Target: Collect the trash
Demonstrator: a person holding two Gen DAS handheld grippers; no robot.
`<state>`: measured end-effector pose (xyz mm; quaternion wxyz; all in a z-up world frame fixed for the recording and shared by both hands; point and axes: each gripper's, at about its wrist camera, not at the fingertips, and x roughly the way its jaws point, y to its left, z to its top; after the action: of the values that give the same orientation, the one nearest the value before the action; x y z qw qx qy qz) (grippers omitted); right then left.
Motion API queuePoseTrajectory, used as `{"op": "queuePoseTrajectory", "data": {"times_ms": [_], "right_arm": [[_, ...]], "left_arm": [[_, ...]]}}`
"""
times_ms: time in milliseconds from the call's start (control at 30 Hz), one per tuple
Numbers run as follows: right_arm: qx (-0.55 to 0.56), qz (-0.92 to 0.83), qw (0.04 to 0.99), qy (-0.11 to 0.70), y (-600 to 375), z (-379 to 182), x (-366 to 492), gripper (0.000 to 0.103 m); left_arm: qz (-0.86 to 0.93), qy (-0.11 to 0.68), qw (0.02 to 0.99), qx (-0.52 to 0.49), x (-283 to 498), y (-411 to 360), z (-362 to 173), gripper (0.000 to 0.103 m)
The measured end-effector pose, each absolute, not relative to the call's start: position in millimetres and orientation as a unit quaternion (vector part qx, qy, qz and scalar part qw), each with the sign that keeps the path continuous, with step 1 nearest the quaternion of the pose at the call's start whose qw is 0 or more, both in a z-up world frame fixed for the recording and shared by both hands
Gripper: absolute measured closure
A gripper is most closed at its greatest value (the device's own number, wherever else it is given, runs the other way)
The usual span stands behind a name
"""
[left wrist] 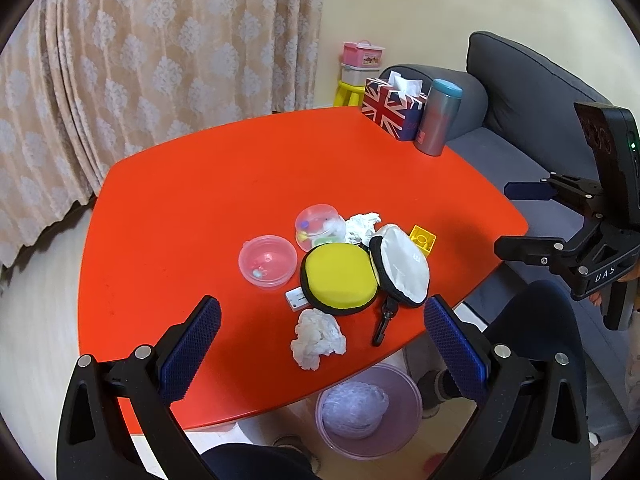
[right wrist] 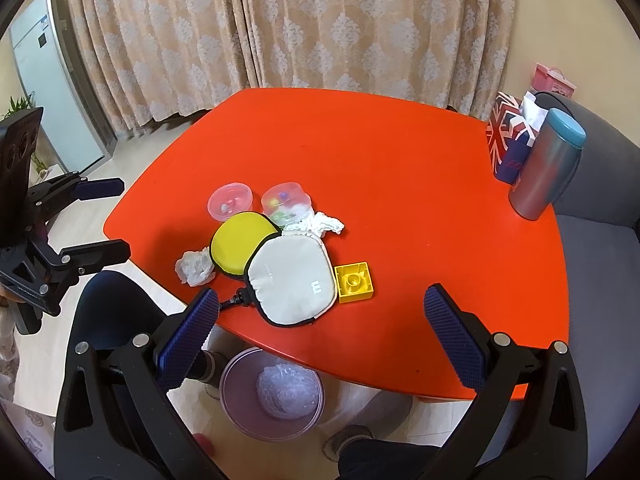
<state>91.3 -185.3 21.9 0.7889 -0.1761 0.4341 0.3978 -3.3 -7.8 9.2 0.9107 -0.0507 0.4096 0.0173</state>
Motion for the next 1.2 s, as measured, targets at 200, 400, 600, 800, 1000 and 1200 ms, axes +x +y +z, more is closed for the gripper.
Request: {"op": "queuePoseTrajectory", "data": {"times_ms": [200,400,600,800,1000,1200], "right_arm": [[-0.177,0.399,0.788,0.434,-185.3,22.0,91.4,0.003],[-0.177,0.399,0.788,0.434,-185.5,21.3,90.7,0.003],[-0.177,0.400,0.788,0.434,-185.3,21.4,90.6,0.003],[-0.177,0.400,0.788,0.434,-185.1,21.1,90.4,0.003],[-0.177,0.400,0.787,0.435,-185.7,20.4,90.2,0.003],[-0.178,0.401,0.787,0.435,-186.7,18.6,87.4,0.003]], "left_arm": [[0.016,0.410,0.910,-0.051,-5.4,-7.0,9.3,0.006],[0.015,0.411,0.910,-0.053,-6.3,-8.2,10.1,0.006],[0.014,0.412,0.909,-0.054,-7.2,-10.2,10.6,0.006],[0.014,0.411,0.910,-0.053,-8.0,-7.9,7.9,0.006],[0.013,0.413,0.909,-0.054,-6.7,-9.8,5.1,0.006],[0.012,0.414,0.909,-0.054,-6.5,-10.4,3.9,0.006]]}}
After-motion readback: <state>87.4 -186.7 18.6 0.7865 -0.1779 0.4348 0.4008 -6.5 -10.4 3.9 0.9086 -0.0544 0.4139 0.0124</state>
